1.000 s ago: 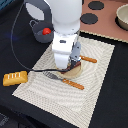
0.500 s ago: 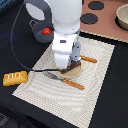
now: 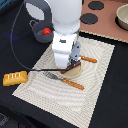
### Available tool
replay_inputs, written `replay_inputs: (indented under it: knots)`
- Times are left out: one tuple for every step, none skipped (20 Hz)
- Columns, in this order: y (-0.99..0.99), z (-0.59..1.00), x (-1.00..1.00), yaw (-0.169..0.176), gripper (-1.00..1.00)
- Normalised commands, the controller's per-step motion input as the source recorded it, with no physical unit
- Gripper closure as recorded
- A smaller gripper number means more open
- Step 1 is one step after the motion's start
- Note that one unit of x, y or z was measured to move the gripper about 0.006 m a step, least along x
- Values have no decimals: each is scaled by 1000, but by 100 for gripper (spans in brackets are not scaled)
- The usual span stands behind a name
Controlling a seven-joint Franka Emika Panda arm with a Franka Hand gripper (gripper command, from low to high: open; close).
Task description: Interact with the objects in diverse but meaningful ways.
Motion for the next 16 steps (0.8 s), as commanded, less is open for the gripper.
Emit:
replay_inputs:
  knots:
    - [123, -271, -277, 47, -100]
    - [123, -260, -266, 45, -100]
    - [100, -266, -237, 45, -100]
    - [109, -257, -229, 44, -100]
    - [100, -263, -243, 45, -100]
    - [91, -254, -229, 45, -100]
    - [83, -249, -191, 43, -100]
    - [69, -214, -146, 41, -100]
    - [57, -83, -34, 38, -100]
    - [17, 0, 69, 24, -100]
    - [54, 249, 217, 0, -100]
    - [89, 269, 254, 0, -100]
    - [29, 243, 257, 0, -100]
    - [20, 240, 266, 0, -100]
    - [20, 283, 337, 0, -100]
    - [34, 409, 440, 0, -100]
